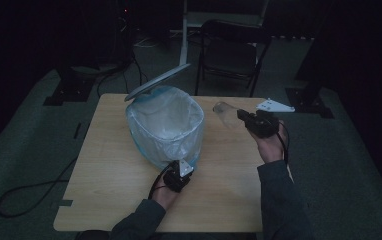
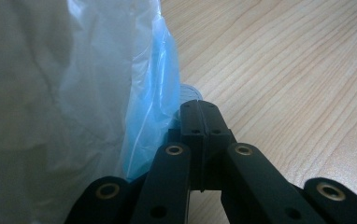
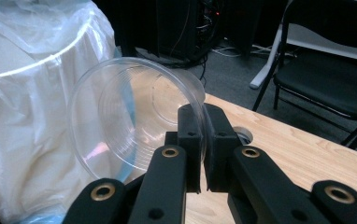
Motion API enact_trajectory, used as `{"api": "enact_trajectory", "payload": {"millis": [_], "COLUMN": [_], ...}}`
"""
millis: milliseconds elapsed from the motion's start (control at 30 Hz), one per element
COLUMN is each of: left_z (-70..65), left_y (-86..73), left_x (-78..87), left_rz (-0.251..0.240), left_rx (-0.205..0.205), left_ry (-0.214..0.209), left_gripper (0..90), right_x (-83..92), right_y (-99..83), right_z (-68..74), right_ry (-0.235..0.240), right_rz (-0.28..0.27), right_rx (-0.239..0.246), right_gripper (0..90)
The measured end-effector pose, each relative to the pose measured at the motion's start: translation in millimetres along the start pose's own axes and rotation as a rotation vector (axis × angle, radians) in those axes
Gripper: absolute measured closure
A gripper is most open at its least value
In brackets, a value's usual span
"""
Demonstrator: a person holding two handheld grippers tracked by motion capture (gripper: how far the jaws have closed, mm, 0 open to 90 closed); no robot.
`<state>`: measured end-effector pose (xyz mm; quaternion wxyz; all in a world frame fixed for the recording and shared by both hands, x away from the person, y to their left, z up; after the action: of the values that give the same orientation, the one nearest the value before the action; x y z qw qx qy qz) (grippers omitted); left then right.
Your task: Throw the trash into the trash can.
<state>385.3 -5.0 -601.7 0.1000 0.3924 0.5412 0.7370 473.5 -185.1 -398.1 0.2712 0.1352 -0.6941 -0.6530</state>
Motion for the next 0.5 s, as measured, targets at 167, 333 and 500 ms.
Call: {"api": "enact_trajectory", "payload": {"millis": [167,333,500], "left_z": [-0.2,-0.1,0.0], "left_y": [0.0,0.0,0.1], "left_x": [0.0,0.0,-0.2], "left_rz": [-0.001,0.000,0.000], "left_rx": [0.003,0.001,-0.001], "left_ry": [0.000,0.000,-0.002], "left_gripper": [90.0,90.0,90.0], "right_x": [-0.5,-1.7,-2.9], "right_y": [4.4,9.6,15.1], "right_z": [4.2,6.4,9.7], "right_ry": [0.010,0.015,0.022], "right_rz": [-0.007,-0.013,-0.014], "right_rx": [0.002,0.002,0.013], "right_gripper": [86.7,86.7,86.7]}}
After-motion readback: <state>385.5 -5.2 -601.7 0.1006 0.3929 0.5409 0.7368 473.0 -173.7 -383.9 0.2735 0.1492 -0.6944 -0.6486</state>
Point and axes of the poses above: each handheld gripper's, and its own axes: x roughly backward along the jaws, y roughly out of its top, z roughly to its left, the point moved 10 cm from there along -x, roughly forward along the jaws, and after that the axes turned 12 degrees about -z, right-handed, at the moved point
